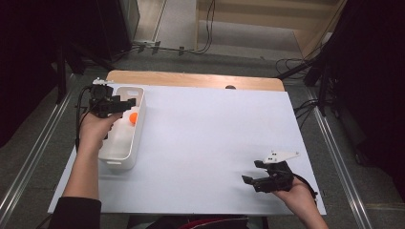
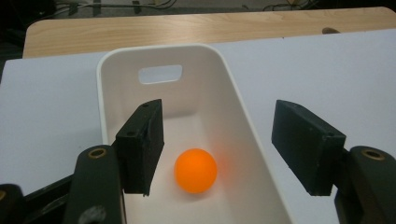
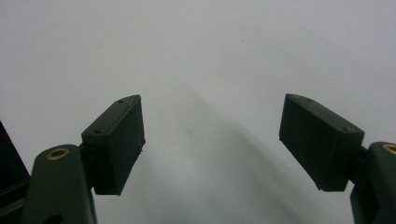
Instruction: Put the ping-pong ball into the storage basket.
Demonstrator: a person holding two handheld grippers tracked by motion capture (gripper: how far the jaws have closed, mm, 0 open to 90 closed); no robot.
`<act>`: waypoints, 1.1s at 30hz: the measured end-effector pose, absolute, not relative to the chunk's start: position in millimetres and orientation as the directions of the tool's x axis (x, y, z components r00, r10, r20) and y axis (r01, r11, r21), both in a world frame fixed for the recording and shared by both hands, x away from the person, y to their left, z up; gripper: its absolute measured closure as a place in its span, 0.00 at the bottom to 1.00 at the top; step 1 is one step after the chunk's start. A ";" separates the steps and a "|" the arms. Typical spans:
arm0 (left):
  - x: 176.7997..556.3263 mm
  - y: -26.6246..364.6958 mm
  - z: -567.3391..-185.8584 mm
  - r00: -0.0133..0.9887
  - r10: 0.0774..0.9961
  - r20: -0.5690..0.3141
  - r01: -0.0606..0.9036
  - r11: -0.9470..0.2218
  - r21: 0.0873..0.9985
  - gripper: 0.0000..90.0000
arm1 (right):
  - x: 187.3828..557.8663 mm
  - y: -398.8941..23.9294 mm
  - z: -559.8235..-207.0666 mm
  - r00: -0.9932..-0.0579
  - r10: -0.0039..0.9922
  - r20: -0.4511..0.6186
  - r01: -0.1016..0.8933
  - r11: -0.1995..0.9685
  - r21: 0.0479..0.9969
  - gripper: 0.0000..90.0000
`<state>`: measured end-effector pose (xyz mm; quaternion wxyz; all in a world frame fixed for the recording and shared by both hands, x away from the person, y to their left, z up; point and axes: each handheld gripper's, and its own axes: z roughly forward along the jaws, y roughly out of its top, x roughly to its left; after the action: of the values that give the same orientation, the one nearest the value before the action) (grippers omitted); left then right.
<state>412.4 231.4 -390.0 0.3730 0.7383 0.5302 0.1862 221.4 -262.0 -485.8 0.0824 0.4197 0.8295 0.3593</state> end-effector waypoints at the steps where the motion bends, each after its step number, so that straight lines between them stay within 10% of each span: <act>1: 411.2 230.5 -387.3 0.376 0.920 -0.113 0.635 -0.167 0.754 0.37 | 221.4 -262.0 -485.7 -0.635 0.755 0.165 0.636 0.390 0.666 0.23; 33: 399.5 188.1 -371.9 0.555 0.808 -0.196 0.618 -0.244 0.748 0.32 | 220.5 -262.6 -485.2 -0.631 0.757 0.169 0.641 0.386 0.663 0.23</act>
<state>399.5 188.1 -371.9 0.4115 0.7800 0.4570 0.1157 220.5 -262.6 -485.2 0.0807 0.4221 0.8285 0.3590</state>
